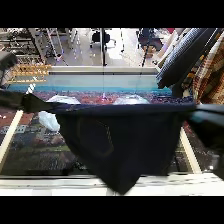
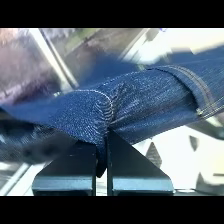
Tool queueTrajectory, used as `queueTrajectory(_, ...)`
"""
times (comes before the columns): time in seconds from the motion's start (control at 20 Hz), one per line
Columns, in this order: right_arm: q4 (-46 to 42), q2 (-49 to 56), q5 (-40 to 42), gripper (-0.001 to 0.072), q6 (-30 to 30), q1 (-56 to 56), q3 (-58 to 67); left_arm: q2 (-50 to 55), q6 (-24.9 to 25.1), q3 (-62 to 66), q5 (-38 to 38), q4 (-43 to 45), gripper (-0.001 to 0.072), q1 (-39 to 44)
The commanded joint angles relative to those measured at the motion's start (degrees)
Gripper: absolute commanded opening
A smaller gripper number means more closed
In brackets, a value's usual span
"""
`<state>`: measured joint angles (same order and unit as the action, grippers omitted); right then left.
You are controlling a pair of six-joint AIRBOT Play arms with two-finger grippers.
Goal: Fold the clothes and pants, and hang the long-sleeved shirts on hangers.
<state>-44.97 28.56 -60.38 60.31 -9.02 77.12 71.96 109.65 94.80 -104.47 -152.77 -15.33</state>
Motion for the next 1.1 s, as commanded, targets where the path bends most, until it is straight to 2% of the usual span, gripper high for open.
queueTrajectory(0.0,-4.42,1.95,4.55,0.0028,5.38,0.04,5.25,-8.28,1.14,1.81,1.70,1.40,0.0012,-0.02)
queueTrajectory(0.15,-17.57,12.81,4.44,0.0028,11.41,0.04,4.33,-7.67,1.73,0.74,13.57,7.48,0.0011,1.55)
queueTrajectory(0.3,-22.43,30.10,4.76,0.0029,12.50,0.07,2.32,-0.31,1.75,-7.30,26.51,10.47,0.0011,6.97)
queueTrajectory(0.4,-23.89,43.28,10.62,0.0029,12.50,0.07,2.27,8.33,1.70,-11.65,39.04,10.49,0.0012,10.51)
queueTrajectory(0.5,-24.02,54.03,21.35,0.0028,12.98,0.46,3.17,19.19,-0.31,-11.39,52.70,7.61,0.0012,11.89)
queueTrajectory(0.6,-23.67,60.15,24.15,0.0028,14.67,0.46,6.49,27.96,-0.44,-8.79,58.53,-0.09,0.0012,11.04)
queueTrajectory(0.7,-23.65,60.50,21.77,0.0028,14.56,0.39,8.98,32.98,-0.52,-4.26,56.54,-0.24,0.0012,9.31)
queueTrajectory(0.75,-23.61,59.69,17.49,0.0028,14.23,0.42,10.01,34.14,-1.73,-2.40,53.77,-0.07,0.0012,8.07)
queueTrajectory(0.95,-16.39,55.60,-10.25,0.0029,11.85,-0.48,8.74,34.53,-1.68,-0.98,39.76,1.64,0.0013,2.64)
queueTrajectory(1.05,-13.44,54.62,-19.19,0.0029,10.47,-3.72,4.68,35.19,-1.70,-0.98,35.89,4.98,0.0014,0.87)
